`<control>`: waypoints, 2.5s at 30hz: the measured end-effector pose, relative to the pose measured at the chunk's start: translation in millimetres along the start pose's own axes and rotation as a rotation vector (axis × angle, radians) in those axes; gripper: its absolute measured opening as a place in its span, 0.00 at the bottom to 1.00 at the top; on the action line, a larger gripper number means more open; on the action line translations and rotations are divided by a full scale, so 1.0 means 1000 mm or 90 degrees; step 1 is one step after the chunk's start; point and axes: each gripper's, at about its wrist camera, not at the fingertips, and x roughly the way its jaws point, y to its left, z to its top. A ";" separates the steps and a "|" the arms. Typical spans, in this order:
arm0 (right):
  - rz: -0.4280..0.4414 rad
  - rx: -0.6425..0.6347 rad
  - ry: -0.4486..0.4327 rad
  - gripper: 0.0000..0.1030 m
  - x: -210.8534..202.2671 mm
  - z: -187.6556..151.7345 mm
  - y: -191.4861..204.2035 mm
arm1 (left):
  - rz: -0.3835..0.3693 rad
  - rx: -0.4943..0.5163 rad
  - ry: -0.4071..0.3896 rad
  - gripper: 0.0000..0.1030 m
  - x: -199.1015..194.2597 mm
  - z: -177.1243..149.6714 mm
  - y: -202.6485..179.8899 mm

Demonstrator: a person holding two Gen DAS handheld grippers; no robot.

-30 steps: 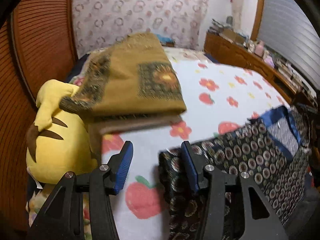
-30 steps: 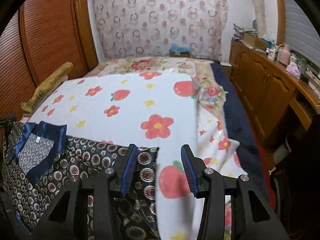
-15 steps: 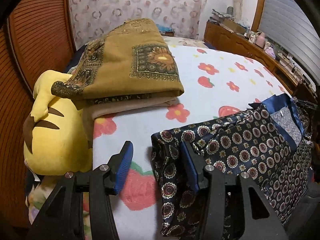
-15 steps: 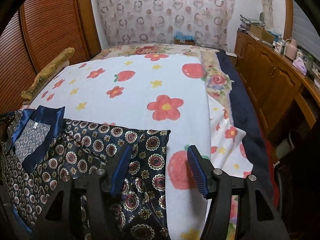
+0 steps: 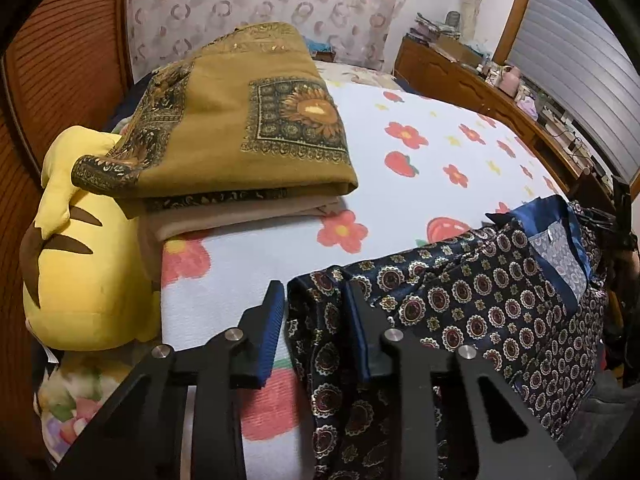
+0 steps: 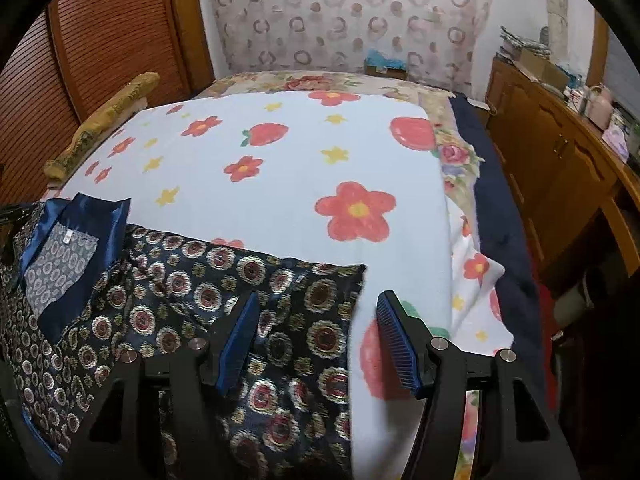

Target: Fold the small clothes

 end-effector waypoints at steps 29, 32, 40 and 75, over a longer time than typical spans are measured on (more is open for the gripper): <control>-0.020 -0.145 -0.432 0.07 -0.330 0.108 0.053 | 0.032 0.081 -0.493 0.05 -0.294 0.111 -0.068; -0.035 -0.153 -0.444 0.07 -0.347 0.129 0.055 | 0.040 0.086 -0.507 0.05 -0.297 0.135 -0.069; -0.058 -0.116 -0.325 0.07 -0.248 0.165 0.042 | 0.069 0.058 -0.387 0.05 -0.176 0.184 -0.047; -0.033 0.035 -0.073 0.43 0.022 0.219 0.009 | 0.077 0.044 -0.127 0.72 0.019 0.164 -0.034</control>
